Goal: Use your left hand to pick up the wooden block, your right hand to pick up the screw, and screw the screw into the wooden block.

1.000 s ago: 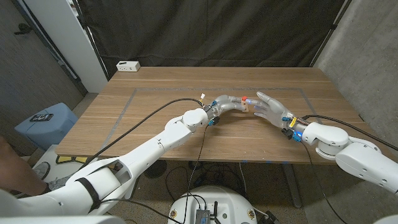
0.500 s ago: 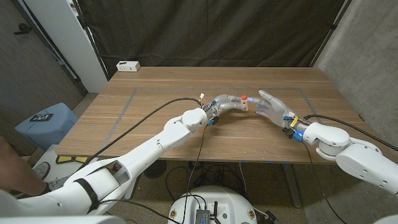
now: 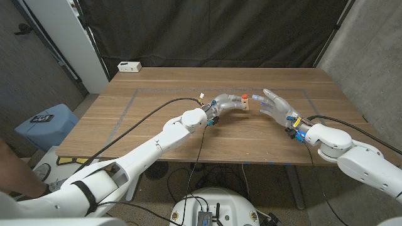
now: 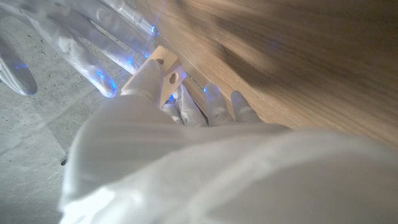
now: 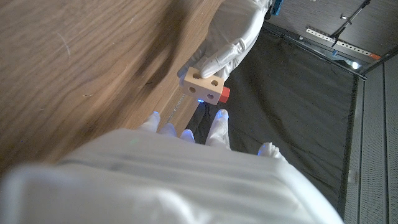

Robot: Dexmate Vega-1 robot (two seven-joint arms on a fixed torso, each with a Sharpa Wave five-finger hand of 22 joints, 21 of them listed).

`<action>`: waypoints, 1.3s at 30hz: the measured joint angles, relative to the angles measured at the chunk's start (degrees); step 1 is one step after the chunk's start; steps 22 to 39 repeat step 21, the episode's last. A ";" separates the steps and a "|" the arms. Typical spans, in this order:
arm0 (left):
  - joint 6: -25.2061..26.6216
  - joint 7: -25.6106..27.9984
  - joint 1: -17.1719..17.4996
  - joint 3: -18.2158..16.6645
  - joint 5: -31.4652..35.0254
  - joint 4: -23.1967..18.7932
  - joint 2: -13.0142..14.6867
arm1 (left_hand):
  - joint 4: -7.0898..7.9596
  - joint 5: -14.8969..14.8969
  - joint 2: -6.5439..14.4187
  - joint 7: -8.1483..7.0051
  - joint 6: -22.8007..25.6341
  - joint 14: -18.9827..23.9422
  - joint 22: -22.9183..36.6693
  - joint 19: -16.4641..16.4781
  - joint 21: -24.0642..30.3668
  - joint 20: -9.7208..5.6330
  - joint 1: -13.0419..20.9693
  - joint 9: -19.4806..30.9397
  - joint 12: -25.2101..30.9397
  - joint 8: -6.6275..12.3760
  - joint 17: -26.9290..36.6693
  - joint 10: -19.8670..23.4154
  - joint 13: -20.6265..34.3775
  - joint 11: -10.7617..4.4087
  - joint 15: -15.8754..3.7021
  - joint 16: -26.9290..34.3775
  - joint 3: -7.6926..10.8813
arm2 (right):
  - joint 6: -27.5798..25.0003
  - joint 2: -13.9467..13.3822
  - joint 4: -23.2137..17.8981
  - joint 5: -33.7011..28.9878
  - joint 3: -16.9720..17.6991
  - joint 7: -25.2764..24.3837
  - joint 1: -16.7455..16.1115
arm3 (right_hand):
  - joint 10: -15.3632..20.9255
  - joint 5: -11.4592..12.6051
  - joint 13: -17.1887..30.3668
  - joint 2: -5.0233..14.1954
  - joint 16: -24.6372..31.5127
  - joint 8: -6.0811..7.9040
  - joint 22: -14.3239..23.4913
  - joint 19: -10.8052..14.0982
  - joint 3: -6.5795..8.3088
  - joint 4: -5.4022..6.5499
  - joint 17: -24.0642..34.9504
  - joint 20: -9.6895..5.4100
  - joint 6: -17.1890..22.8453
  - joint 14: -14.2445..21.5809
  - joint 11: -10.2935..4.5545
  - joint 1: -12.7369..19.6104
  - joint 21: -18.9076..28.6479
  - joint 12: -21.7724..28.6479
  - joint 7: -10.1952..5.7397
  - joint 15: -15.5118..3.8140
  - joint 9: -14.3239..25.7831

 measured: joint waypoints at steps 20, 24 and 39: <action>-3.64 -4.56 -2.41 -0.63 -0.34 2.53 1.17 | -0.04 0.41 0.21 -0.28 -0.29 0.00 -0.01 0.00 0.00 0.00 -0.22 0.23 -0.03 -0.03 -0.16 -0.31 0.00 0.09 0.00 0.00 -0.04 | 0.79 3.96 0.37 -3.31 -2.37 -4.30 2.49 | 0.00 0.26 0.12 0.31 0.00 -0.89 0.00 0.31 0.48 -0.48 0.13 -0.31 -10.32 0.01 0.00 0.31 0.00 -0.25 -0.93 0.65 -0.01; -3.74 -4.67 -2.54 -0.65 -0.34 2.73 1.17 | -0.05 0.41 0.21 -0.28 -0.29 0.00 -0.01 0.00 0.00 0.00 -0.21 0.23 -0.05 -0.05 -0.16 -0.31 0.00 0.09 0.00 0.00 -0.04 | 0.79 4.05 0.46 -3.39 -2.46 -4.34 2.62 | 0.00 0.26 0.12 0.31 0.00 -0.89 0.00 0.31 0.48 -0.48 0.13 -0.31 -11.02 0.00 0.00 0.31 0.00 -0.25 -0.87 0.65 -0.01; -3.74 -4.67 -2.54 -0.65 -0.34 2.73 1.17 | -0.05 0.41 0.21 -0.28 -0.29 0.00 -0.01 0.00 0.00 0.00 -0.21 0.23 -0.05 -0.05 -0.16 -0.31 0.00 0.09 0.00 0.00 -0.04 | 0.79 4.05 0.46 -3.39 -2.46 -4.34 2.62 | 0.00 0.26 0.12 0.31 0.00 -0.89 0.00 0.31 0.48 -0.48 0.13 -0.31 -11.02 0.00 0.00 0.31 0.00 -0.25 -0.87 0.65 -0.01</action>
